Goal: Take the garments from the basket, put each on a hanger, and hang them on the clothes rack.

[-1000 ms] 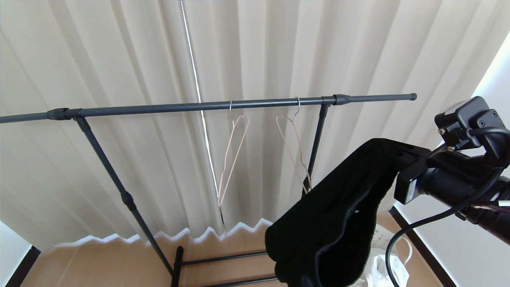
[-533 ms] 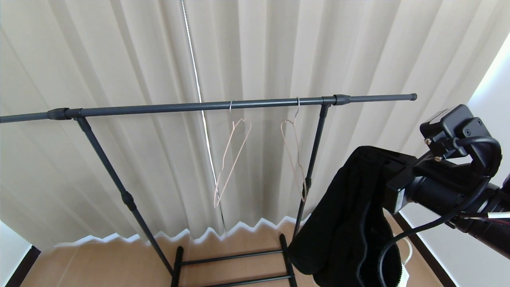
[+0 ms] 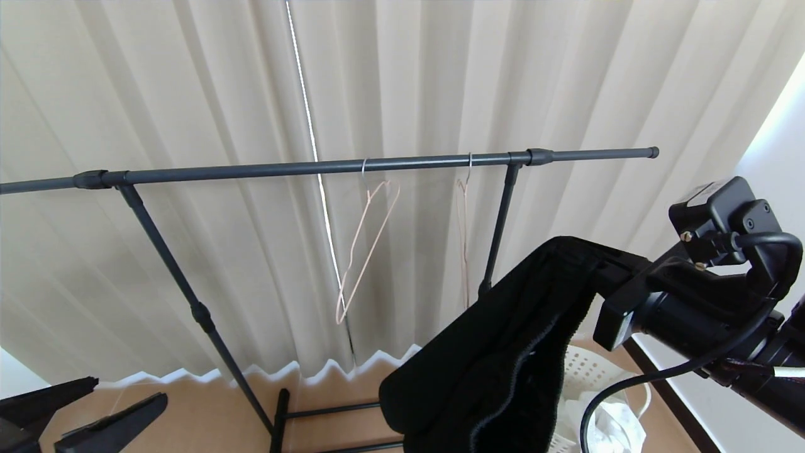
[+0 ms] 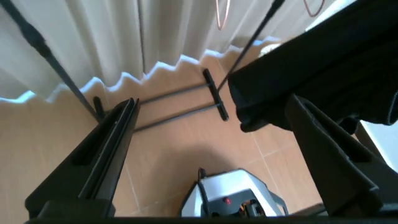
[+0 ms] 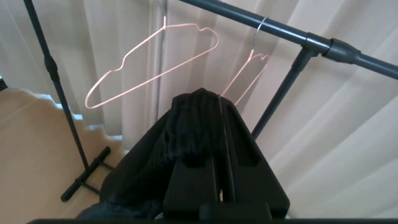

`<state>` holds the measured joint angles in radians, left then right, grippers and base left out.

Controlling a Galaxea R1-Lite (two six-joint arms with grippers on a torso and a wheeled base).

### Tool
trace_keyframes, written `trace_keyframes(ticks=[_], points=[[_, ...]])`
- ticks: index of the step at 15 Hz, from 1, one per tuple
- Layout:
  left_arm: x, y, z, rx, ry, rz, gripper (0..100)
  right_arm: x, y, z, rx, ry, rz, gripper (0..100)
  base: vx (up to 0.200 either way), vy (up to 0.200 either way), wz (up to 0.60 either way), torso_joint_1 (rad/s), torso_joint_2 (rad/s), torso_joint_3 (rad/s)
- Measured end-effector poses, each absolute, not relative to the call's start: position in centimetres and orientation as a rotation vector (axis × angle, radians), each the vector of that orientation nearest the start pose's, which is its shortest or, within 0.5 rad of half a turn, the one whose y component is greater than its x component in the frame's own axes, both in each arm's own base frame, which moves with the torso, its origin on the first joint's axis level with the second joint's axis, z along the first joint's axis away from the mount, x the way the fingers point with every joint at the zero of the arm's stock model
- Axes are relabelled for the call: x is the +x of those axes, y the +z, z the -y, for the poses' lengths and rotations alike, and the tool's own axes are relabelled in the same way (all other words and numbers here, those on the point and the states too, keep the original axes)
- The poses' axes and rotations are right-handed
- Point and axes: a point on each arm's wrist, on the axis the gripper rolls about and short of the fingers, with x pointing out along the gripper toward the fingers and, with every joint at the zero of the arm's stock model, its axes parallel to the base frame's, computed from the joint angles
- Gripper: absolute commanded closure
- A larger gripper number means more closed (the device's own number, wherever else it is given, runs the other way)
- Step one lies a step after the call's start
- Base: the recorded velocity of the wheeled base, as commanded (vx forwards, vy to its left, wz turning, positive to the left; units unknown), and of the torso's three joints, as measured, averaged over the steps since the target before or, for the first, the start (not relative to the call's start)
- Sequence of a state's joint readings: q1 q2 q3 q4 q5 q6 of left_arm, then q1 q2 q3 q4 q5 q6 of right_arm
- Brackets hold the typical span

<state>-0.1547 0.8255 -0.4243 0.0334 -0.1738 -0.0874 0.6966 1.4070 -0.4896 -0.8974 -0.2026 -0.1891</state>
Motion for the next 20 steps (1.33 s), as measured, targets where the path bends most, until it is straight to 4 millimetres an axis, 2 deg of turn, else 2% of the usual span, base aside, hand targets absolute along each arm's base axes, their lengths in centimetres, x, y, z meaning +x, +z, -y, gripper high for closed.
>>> trace_keyframes(ticks=[5,8,11,13,16,18,20], points=[[10.3,18.7,3.0,-0.074,-0.394,-0.517,0,17.1,20.3,-15.7,-0.147,0.541,0.023,100,0.0,0.0,0.0,0.0,0.0,0.0],[12.1,19.9,4.7,-0.05,-0.49,-0.529,0,18.9,21.4,-17.5,-0.137,0.469,0.045,100,0.0,0.0,0.0,0.0,0.0,0.0],[14.3,20.2,7.7,-0.014,-0.613,-0.539,0,21.3,22.2,-19.8,-0.132,0.45,0.072,100,0.0,0.0,0.0,0.0,0.0,0.0],[15.3,19.8,9.2,-0.013,-0.652,-0.547,0,22.3,21.7,-20.8,-0.121,0.431,0.063,100,0.0,0.0,0.0,0.0,0.0,0.0],[15.4,18.8,11.3,-0.116,-0.668,-0.628,0,23.1,20.9,-22.4,-0.009,0.34,0.071,100,0.0,0.0,0.0,0.0,0.0,0.0],[15.7,18.1,12.2,-0.127,-0.652,-0.659,0,23.4,20.8,-23.6,0.005,0.293,0.072,100,0.0,0.0,0.0,0.0,0.0,0.0],[16.7,17.6,13.2,-0.172,-0.589,-0.654,0,23.4,21.0,-25.1,0.024,0.262,0.083,100,0.0,0.0,0.0,0.0,0.0,0.0]])
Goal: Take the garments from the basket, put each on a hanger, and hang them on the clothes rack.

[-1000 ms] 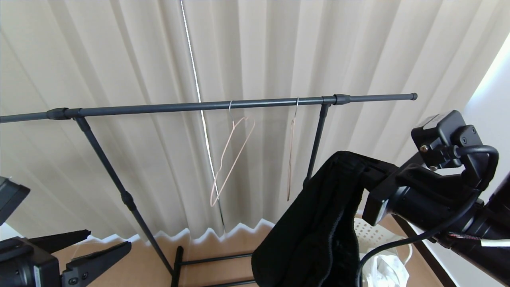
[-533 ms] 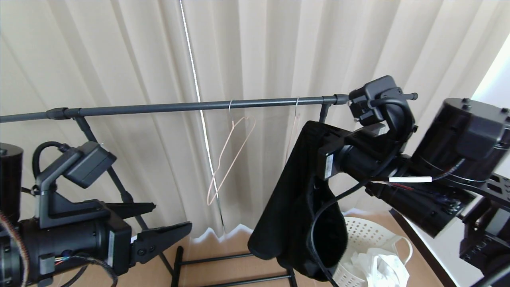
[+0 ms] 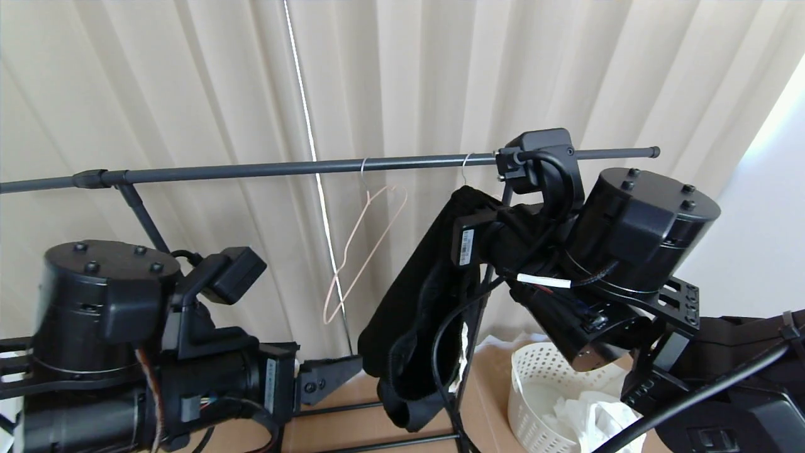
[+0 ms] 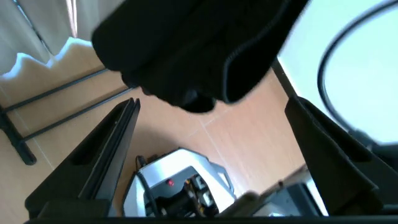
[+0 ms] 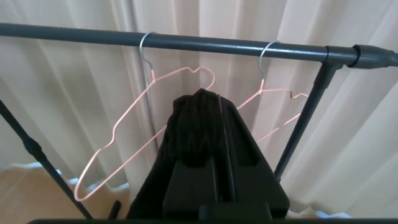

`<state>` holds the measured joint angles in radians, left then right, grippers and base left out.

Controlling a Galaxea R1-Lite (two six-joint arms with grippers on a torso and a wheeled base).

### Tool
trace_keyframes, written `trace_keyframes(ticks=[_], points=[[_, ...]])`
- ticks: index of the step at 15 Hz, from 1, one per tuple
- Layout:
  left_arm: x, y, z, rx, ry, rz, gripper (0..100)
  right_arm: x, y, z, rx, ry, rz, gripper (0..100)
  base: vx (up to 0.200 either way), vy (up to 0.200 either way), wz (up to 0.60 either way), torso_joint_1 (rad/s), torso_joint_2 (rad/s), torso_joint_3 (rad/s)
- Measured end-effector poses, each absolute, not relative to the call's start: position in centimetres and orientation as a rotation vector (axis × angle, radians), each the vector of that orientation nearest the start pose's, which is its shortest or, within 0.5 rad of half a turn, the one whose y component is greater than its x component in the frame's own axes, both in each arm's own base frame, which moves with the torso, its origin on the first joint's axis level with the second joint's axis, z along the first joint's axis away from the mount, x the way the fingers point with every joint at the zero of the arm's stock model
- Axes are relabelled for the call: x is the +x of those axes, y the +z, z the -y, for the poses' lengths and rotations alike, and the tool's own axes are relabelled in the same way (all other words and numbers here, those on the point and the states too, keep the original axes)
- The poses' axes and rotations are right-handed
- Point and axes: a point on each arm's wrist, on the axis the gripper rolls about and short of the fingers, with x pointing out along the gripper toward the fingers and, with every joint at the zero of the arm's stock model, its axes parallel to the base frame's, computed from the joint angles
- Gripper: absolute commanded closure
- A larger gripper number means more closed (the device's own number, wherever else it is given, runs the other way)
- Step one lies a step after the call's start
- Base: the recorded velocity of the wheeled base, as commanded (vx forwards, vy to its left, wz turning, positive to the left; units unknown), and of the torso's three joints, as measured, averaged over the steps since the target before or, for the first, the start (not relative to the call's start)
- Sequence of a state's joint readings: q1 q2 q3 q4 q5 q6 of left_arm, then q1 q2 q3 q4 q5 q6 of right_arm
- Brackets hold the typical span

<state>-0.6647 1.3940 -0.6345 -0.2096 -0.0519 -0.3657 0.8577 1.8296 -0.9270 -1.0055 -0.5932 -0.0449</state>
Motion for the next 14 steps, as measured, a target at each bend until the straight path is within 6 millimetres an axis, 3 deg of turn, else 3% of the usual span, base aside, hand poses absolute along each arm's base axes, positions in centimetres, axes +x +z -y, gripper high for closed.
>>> trace_keyframes(ticks=[5,14], points=[[17.8,15.9,16.2,-0.207,-0.507,-0.671,0,23.0,20.9,-27.3,0.067,0.246,0.083,100,0.0,0.0,0.0,0.0,0.0,0.0],[18.1,13.6,19.9,-0.197,-0.444,-0.705,0,22.3,20.9,-28.0,0.074,0.215,0.081,100,0.0,0.0,0.0,0.0,0.0,0.0]])
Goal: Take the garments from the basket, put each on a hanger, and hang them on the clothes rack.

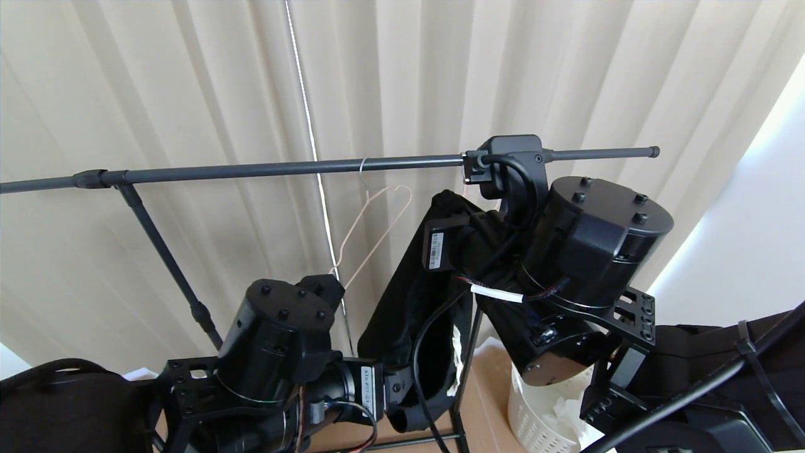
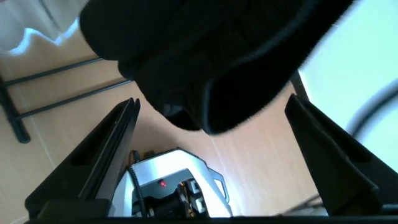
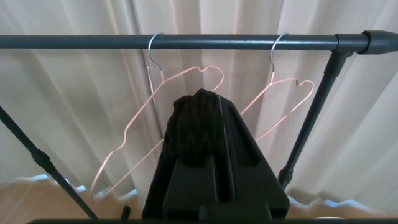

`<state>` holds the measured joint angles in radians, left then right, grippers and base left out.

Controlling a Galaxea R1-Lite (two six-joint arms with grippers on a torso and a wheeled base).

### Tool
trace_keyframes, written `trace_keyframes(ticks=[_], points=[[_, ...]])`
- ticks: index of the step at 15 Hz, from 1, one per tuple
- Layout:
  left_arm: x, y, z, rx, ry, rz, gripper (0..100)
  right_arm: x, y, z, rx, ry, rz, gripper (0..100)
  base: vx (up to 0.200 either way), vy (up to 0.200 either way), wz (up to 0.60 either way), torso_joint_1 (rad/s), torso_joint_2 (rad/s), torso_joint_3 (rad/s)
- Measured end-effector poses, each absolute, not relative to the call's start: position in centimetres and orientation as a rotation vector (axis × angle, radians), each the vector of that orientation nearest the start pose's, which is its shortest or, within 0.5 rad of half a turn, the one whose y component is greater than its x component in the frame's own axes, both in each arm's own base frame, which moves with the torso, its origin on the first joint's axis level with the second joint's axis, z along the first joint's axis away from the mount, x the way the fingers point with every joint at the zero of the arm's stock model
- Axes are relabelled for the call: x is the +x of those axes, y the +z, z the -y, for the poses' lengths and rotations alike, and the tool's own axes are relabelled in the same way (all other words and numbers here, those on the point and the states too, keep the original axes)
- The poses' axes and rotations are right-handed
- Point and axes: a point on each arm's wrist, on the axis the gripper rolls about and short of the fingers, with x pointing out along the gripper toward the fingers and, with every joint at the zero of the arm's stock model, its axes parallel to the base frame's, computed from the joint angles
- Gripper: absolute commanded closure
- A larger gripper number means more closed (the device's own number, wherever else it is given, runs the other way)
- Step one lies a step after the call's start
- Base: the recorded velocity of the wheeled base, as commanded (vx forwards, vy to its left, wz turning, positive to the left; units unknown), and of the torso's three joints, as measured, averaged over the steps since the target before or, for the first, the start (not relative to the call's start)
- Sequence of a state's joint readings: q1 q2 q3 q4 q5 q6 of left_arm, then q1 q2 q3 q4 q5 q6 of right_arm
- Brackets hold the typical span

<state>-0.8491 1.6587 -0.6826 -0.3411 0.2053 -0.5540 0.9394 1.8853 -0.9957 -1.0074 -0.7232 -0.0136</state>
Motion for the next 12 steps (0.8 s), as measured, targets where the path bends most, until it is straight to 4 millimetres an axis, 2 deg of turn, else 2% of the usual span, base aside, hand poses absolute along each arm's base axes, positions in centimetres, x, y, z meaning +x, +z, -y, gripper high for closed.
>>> trace_keyframes(ticks=[5,8,11,12], points=[[20.0,10.3,21.3,-0.137,-0.259,-0.7,0,21.5,22.0,-27.5,0.095,0.22,0.101,100,0.0,0.0,0.0,0.0,0.0,0.0],[20.3,8.4,21.9,-0.098,-0.235,-0.733,0,21.2,22.6,-27.1,0.105,0.22,0.112,100,0.0,0.0,0.0,0.0,0.0,0.0],[20.3,7.7,22.0,-0.081,-0.229,-0.751,0,21.0,22.9,-26.5,0.096,0.214,0.116,100,0.0,0.0,0.0,0.0,0.0,0.0],[20.3,7.7,21.9,-0.081,-0.228,-0.751,100,21.1,22.9,-26.1,0.086,0.205,0.116,100,0.0,0.0,0.0,0.0,0.0,0.0]])
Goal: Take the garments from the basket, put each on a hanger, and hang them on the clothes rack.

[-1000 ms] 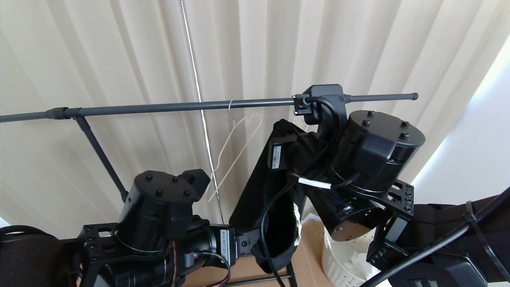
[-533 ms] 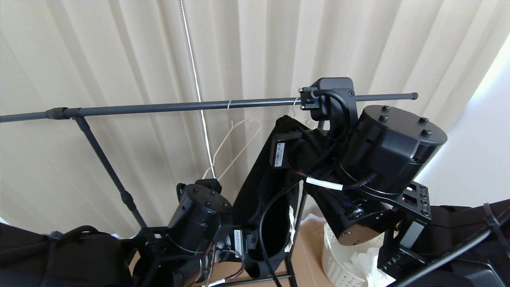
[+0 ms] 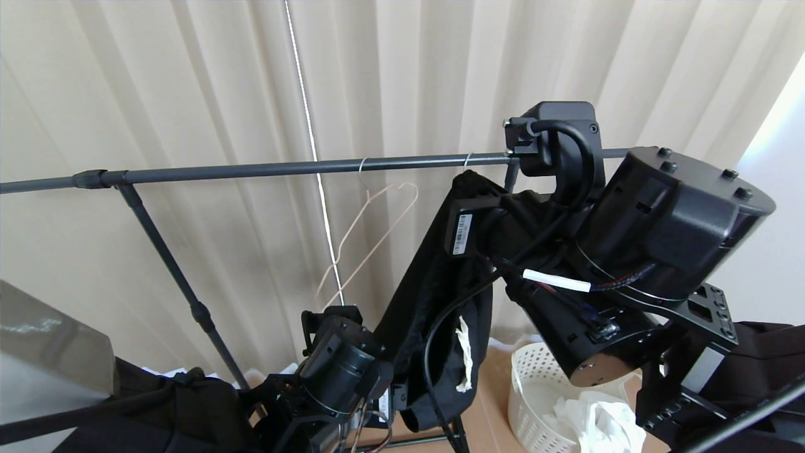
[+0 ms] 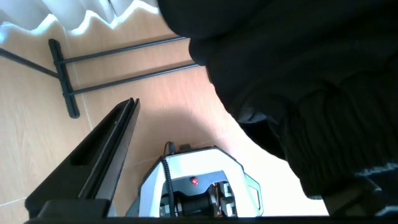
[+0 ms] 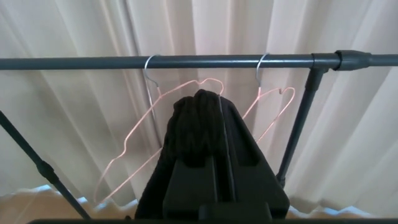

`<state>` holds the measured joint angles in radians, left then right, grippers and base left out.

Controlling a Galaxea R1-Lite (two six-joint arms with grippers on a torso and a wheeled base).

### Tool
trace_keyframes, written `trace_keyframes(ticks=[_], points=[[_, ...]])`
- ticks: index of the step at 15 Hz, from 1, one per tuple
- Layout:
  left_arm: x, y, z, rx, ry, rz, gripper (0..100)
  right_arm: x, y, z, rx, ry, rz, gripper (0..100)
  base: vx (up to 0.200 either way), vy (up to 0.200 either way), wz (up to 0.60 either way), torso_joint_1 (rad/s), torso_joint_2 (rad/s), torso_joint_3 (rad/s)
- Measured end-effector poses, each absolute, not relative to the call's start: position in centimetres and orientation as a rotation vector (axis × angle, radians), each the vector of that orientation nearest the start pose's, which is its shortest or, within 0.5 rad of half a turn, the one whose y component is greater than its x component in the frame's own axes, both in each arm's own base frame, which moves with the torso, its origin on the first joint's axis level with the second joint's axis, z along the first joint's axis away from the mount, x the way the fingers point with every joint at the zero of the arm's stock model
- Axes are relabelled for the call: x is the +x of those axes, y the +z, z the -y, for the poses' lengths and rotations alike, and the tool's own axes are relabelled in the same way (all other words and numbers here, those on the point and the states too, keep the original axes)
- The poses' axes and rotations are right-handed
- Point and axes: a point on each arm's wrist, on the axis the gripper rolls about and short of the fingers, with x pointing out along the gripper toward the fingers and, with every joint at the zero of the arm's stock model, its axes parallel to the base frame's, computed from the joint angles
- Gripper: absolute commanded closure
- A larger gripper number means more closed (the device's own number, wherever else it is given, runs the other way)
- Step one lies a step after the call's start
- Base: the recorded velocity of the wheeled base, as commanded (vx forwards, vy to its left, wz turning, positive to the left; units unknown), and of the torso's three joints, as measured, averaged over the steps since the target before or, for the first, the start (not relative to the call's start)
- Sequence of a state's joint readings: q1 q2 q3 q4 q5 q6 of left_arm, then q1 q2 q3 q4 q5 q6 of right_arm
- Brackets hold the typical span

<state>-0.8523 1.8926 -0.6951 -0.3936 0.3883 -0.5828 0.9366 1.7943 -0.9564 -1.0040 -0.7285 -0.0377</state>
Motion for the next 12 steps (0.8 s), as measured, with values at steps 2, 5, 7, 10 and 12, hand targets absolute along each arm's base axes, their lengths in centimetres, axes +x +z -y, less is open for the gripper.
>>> trace_keyframes(ticks=[2,5,7,10,12], points=[[20.2,8.0,21.8,-0.084,-0.232,-0.744,100,21.3,22.6,-25.1,0.04,0.181,0.11,100,0.0,0.0,0.0,0.0,0.0,0.0],[19.9,9.7,21.3,-0.098,-0.253,-0.701,100,21.3,21.7,-23.4,-0.069,0.151,0.089,100,0.0,0.0,0.0,0.0,0.0,0.0],[19.8,11.0,20.8,-0.112,-0.263,-0.663,100,21.2,21.4,-22.6,-0.116,0.144,0.08,100,0.0,0.0,0.0,0.0,0.0,0.0],[20.1,12.7,19.9,-0.138,-0.257,-0.611,100,21.1,20.7,-21.6,-0.209,0.13,0.059,100,0.0,0.0,0.0,0.0,0.0,0.0],[20.5,13.3,19.2,-0.139,-0.245,-0.59,100,21.2,20.2,-21.1,-0.254,0.11,0.041,100,0.0,0.0,0.0,0.0,0.0,0.0]])
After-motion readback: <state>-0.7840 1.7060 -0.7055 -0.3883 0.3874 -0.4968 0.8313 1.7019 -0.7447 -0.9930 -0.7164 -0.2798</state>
